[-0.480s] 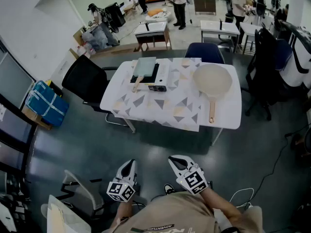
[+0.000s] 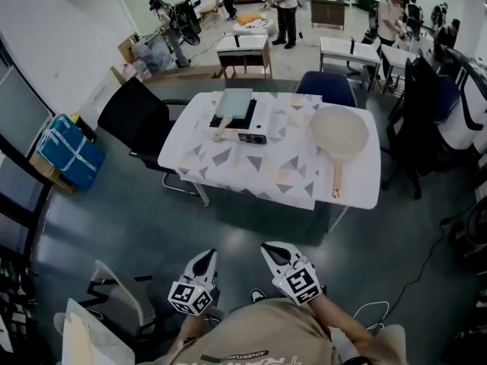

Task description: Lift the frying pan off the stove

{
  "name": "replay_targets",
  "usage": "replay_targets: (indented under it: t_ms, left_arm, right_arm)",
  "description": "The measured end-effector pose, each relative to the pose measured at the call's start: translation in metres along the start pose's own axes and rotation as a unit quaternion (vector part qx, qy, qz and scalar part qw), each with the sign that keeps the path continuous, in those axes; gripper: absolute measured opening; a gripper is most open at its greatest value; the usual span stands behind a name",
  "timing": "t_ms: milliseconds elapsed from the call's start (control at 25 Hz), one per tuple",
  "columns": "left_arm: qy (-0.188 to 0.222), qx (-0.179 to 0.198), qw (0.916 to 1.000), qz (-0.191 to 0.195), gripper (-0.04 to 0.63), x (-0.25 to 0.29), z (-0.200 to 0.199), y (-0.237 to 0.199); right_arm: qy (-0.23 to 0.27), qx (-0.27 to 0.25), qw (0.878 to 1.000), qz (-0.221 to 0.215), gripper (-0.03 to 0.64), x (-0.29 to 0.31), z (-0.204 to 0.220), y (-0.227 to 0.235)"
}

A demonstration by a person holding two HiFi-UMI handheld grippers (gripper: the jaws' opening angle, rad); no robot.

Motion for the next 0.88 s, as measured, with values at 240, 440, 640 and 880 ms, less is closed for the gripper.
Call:
replay_targets:
  t_ms: [240,440,640,880]
  left_arm:
    - [-0.005,-0.004,1.0000,0.005,0.000,0.009,0.000,-0.026]
    - [0.000,-0.008,0.9998,0.018,0.000,0.017,-0.002,-0.049]
    - [-0.016,-0.012,0.9993,0.033,0.000,0.023,0.009,-0.066]
    - [-0.031,-0.013,0.9991,0.025,0.000,0.041,0.010,-0.089]
  right_arm:
    - [-0.009,0.000,1.000,0.002,0.003,0.031,-0.005,0.007]
    - [-0.019,-0.004,1.000,0.015,0.003,0.055,-0.011,0.012]
    - [-0.022,0.000,0.999,0.024,0.003,0.079,-0.008,0.012]
    - [-0.030,0.011,0.999,0.017,0.003,0.096,-0.008,0.021]
Point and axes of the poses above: the fingertips, and each gripper's own axes: x forward along the fingers, y to its right, z out of its underside, the point moved 9 cm from there along -x, backward along the fingers, and after that the axes turned 12 degrees about -z, right-handed, at the moved point
